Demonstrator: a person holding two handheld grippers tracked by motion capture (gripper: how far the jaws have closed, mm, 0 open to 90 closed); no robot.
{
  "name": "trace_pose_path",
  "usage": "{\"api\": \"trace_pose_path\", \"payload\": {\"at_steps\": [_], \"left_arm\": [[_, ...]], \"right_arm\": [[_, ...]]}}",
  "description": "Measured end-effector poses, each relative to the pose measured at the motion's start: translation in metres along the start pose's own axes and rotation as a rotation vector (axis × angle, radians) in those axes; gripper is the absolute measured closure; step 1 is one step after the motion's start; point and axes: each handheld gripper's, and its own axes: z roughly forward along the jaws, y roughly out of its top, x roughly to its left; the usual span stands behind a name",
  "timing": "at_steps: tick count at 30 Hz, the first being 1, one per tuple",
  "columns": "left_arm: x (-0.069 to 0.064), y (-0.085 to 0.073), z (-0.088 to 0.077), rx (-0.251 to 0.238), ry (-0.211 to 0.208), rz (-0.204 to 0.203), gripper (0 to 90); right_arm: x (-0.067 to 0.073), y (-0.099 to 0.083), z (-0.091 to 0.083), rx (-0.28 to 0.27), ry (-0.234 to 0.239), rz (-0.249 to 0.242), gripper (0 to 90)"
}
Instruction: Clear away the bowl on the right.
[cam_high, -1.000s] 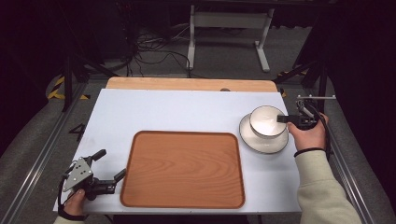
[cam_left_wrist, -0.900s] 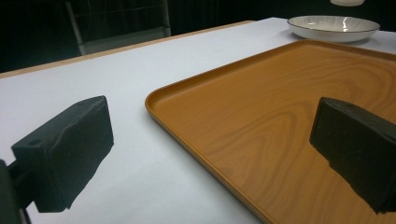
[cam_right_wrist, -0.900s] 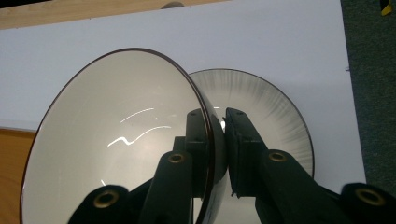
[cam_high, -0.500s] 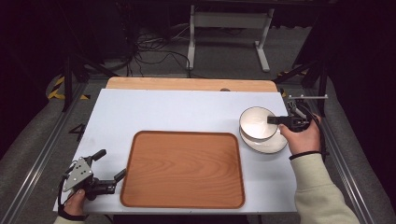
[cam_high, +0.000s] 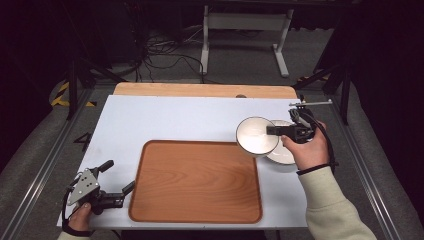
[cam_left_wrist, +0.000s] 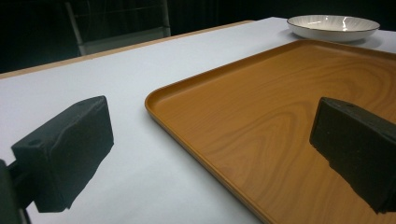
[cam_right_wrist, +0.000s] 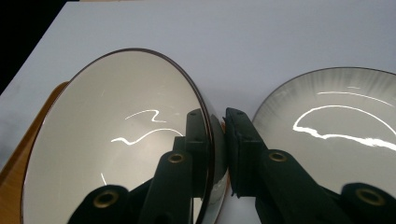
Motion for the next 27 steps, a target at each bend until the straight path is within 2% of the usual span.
{"api": "trace_pose_path", "payload": {"at_steps": [9, 15, 17, 27], "left_arm": [[0.0, 0.0, 0.0, 0.0, 0.0, 0.0, 0.2], [0.0, 0.0, 0.0, 0.0, 0.0, 0.0, 0.2], [0.0, 0.0, 0.0, -0.001, 0.0, 0.0, 0.2], [0.0, 0.0, 0.0, -0.004, 0.001, 0.0, 0.2]], "right_arm": [[0.035, 0.001, 0.008, 0.026, 0.056, -0.054, 80.4], [0.053, -0.001, 0.01, 0.037, 0.132, -0.062, 80.4], [0.06, -0.002, 0.012, 0.043, 0.145, -0.072, 80.3], [0.084, -0.003, 0.019, 0.055, 0.208, -0.098, 80.2]]}}
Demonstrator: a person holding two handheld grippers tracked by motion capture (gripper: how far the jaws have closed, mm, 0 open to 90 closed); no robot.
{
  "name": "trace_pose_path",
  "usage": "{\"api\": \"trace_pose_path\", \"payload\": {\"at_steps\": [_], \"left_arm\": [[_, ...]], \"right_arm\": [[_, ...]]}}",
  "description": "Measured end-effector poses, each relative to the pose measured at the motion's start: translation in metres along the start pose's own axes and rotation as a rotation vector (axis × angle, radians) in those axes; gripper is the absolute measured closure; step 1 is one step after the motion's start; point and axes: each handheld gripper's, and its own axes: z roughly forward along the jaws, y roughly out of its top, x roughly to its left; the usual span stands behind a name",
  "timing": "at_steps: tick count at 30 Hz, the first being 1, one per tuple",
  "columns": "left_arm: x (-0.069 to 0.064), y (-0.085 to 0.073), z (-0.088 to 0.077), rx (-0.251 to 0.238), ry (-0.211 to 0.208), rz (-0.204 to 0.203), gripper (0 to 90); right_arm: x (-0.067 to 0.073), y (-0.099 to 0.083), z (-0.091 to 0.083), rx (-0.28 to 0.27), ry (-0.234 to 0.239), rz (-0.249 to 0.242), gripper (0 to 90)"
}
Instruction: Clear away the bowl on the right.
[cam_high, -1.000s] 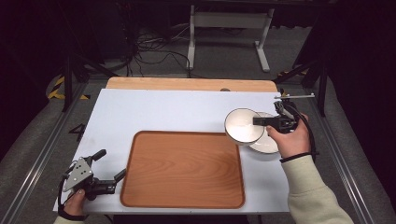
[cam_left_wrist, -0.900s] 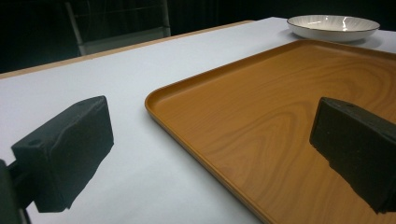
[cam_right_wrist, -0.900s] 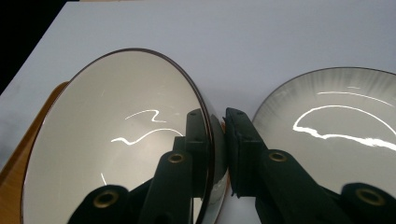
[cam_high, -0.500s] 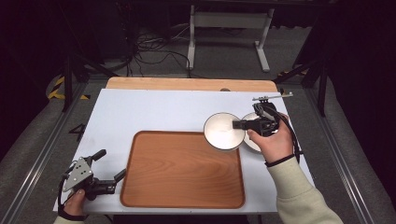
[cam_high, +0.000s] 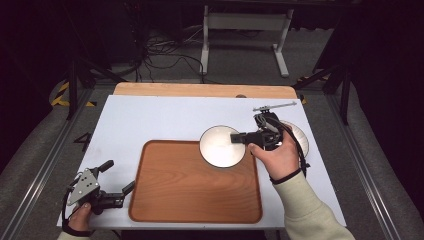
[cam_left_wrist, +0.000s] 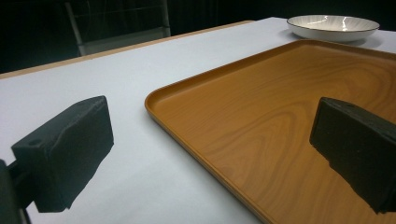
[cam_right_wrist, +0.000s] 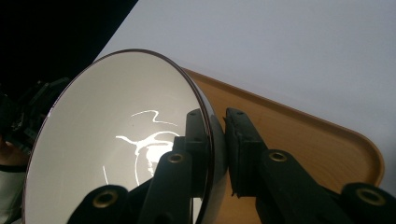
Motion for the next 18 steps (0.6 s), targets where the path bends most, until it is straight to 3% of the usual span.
{"api": "trace_pose_path", "payload": {"at_steps": [13, 18], "left_arm": [[0.0, 0.0, 0.0, -0.001, 0.0, 0.002, 0.2], [0.0, 0.0, 0.0, -0.003, 0.0, 0.0, 0.2]], "right_arm": [[0.022, 0.0, 0.021, 0.026, 0.034, -0.024, 79.6], [0.024, -0.004, 0.033, 0.031, 0.047, -0.023, 79.5]]}}
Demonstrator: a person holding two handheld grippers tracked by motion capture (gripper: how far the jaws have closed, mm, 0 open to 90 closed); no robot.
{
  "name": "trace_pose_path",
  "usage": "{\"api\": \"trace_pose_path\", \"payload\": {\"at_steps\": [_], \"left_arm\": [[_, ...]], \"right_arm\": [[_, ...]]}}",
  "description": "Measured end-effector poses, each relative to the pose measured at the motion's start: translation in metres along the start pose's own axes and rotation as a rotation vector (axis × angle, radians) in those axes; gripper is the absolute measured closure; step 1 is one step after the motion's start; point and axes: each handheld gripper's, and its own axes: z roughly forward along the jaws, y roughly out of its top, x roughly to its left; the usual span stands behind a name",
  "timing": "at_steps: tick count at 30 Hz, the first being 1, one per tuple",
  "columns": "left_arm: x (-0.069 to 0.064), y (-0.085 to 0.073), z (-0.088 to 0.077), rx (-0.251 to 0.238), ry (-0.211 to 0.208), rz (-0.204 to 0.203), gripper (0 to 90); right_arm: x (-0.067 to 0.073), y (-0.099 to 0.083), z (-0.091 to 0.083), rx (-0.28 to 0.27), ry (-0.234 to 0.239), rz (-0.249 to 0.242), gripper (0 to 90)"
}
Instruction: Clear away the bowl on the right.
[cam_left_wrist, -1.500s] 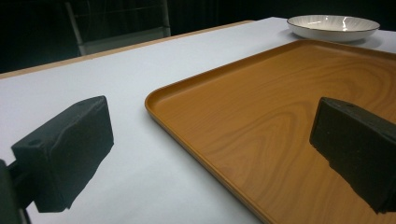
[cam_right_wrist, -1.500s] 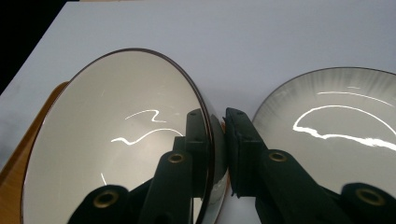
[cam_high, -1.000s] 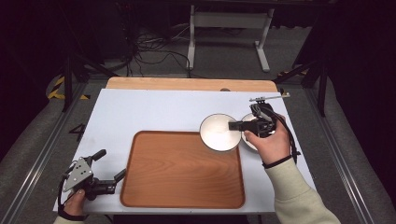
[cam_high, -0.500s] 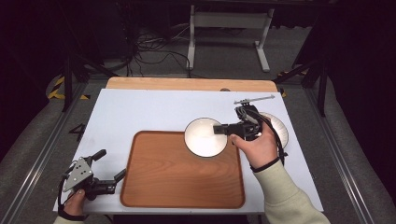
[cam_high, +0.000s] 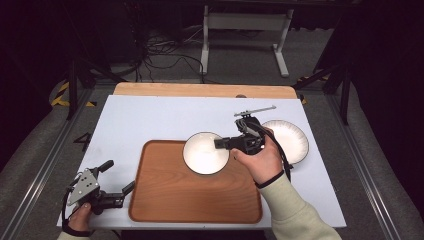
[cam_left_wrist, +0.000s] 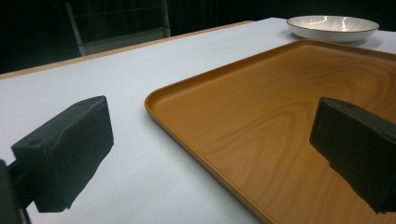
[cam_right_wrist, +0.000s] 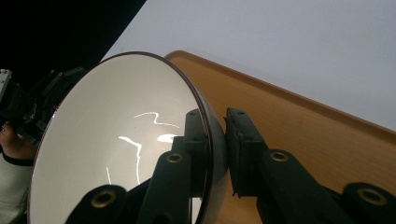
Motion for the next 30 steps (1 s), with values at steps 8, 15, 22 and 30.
{"api": "trace_pose_path", "payload": {"at_steps": [8, 15, 22, 30], "left_arm": [[0.0, 0.0, 0.0, 0.0, 0.001, 0.003, 0.3], [0.0, 0.0, 0.0, -0.002, 0.002, 0.002, 0.2], [0.0, 0.0, 0.0, -0.001, 0.001, 0.004, 0.2], [0.0, 0.0, 0.0, -0.001, 0.002, 0.003, 0.2]], "right_arm": [[-0.005, -0.009, 0.023, 0.025, -0.007, 0.012, 79.3], [-0.011, -0.02, 0.042, 0.05, -0.003, 0.033, 79.2], [-0.015, -0.028, 0.055, 0.067, -0.004, 0.037, 79.0], [-0.018, -0.034, 0.066, 0.074, -0.019, 0.035, 78.5]]}}
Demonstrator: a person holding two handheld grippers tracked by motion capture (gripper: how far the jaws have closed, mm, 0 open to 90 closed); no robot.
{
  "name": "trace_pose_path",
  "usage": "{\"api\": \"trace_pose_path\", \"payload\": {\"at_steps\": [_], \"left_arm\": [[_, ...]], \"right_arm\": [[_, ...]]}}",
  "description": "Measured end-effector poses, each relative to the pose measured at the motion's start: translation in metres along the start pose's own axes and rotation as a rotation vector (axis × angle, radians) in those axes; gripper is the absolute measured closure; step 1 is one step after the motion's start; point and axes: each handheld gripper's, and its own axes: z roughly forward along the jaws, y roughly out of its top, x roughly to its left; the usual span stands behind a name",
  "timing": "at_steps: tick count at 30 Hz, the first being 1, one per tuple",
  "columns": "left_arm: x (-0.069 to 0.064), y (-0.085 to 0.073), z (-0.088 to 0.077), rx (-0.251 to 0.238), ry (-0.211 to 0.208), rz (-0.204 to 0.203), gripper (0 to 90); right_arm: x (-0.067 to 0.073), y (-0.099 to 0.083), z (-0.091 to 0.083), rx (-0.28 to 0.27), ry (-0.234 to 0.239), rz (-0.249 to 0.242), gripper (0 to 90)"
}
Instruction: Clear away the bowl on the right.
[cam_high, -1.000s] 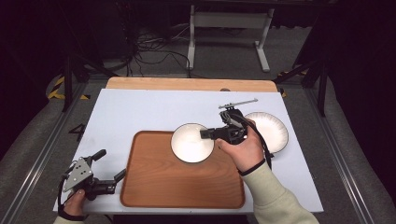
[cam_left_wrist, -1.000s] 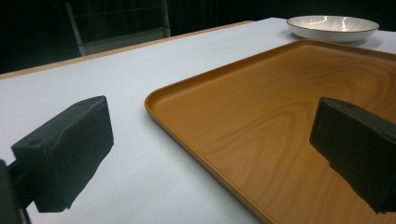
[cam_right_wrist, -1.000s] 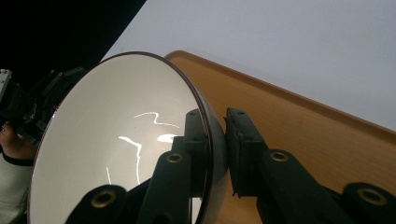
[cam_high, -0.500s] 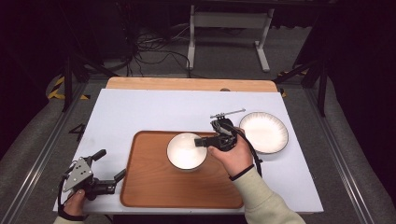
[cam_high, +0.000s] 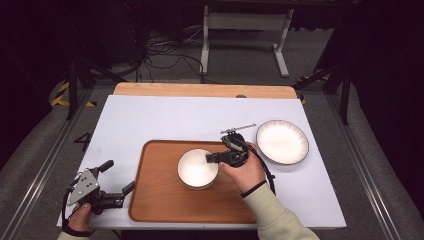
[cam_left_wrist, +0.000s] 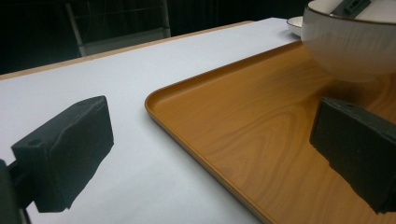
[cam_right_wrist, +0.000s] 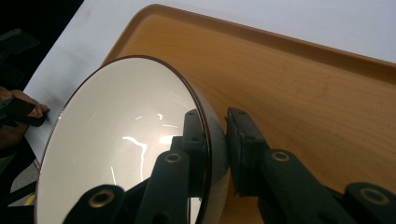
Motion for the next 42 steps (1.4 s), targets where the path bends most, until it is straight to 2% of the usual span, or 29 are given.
{"api": "trace_pose_path", "payload": {"at_steps": [7, 20, 28, 34, 36, 38, 41, 42], "left_arm": [[0.0, 0.0, 0.0, -0.001, 0.0, 0.0, 0.2], [0.0, 0.0, 0.0, 0.001, 0.0, 0.0, 0.2], [0.0, 0.0, 0.0, 0.001, 0.0, 0.001, 0.2], [0.0, 0.0, 0.0, 0.001, 0.0, 0.001, 0.2], [0.0, 0.0, 0.0, 0.001, -0.001, 0.002, 0.2], [0.0, 0.0, 0.0, 0.001, -0.001, 0.003, 0.2], [0.0, 0.0, 0.0, 0.001, -0.001, 0.002, 0.2], [0.0, 0.0, 0.0, 0.001, -0.001, 0.002, 0.2]], "right_arm": [[-0.002, -0.005, 0.01, 0.013, -0.018, -0.01, 78.2], [-0.005, -0.011, 0.022, 0.042, -0.017, -0.006, 78.1], [-0.007, -0.012, 0.023, 0.045, -0.006, -0.007, 78.2], [-0.007, -0.013, 0.023, 0.042, -0.004, -0.031, 78.3], [-0.008, -0.013, 0.023, 0.039, -0.012, -0.044, 75.9], [-0.01, -0.015, 0.025, -0.003, 0.003, -0.061, 69.5], [-0.01, -0.015, 0.025, -0.027, -0.01, -0.109, 63.0], [-0.01, -0.015, 0.025, -0.027, -0.01, -0.109, 63.0]]}}
